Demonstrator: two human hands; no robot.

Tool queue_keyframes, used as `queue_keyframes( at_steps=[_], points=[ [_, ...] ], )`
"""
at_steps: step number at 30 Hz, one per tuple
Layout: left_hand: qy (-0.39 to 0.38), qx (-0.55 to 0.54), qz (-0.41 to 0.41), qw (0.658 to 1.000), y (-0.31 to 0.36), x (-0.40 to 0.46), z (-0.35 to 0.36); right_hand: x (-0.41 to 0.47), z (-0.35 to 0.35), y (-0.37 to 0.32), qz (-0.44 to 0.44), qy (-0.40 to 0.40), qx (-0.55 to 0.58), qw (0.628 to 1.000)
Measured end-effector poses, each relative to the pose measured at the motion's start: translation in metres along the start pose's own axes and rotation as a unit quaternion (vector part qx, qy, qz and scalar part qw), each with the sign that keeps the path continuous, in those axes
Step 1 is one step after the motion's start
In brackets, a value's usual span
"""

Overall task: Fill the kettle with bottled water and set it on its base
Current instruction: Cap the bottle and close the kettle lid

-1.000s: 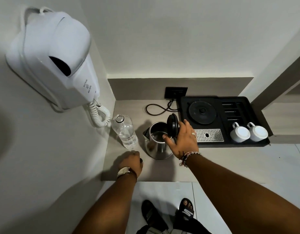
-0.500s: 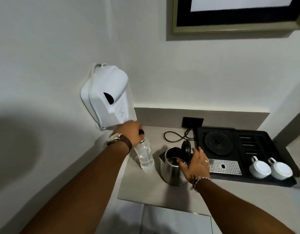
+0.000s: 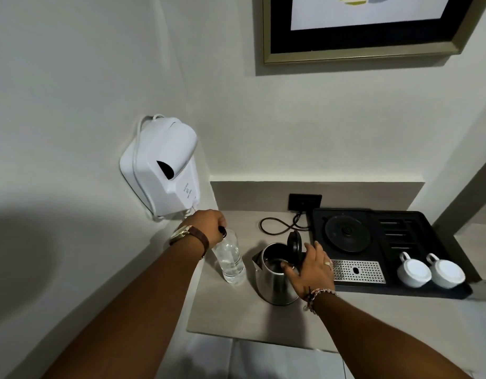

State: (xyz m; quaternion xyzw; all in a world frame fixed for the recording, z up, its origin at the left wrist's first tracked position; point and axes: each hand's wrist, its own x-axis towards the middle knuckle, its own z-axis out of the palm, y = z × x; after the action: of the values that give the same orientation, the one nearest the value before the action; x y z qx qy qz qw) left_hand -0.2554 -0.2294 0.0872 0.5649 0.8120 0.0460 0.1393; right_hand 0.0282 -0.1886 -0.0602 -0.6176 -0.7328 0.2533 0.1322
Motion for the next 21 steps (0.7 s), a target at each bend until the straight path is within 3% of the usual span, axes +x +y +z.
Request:
queue_keyframes(
  at_steps=[3,8,11,15,21],
  points=[
    [0.011,0.014,0.001,1.0,0.001,0.0,0.001,0.001,0.001,0.0,-0.002,0.004,0.001,1.0],
    [0.031,0.126,0.014,0.991,0.003,0.003,0.002,0.003,0.004,0.002,-0.003,0.001,-0.002,1.0],
    [0.0,0.114,0.037,0.993,0.004,0.003,0.0,0.004,0.005,0.002,-0.001,0.003,-0.007,1.0],
    [0.024,0.138,-0.008,0.99,0.005,0.003,-0.001,0.005,0.006,0.003,0.0,0.005,-0.006,1.0],
    [0.013,0.141,0.017,0.99,0.013,0.0,0.0,0.003,0.004,0.006,-0.017,0.0,0.021,1.0]
  ],
)
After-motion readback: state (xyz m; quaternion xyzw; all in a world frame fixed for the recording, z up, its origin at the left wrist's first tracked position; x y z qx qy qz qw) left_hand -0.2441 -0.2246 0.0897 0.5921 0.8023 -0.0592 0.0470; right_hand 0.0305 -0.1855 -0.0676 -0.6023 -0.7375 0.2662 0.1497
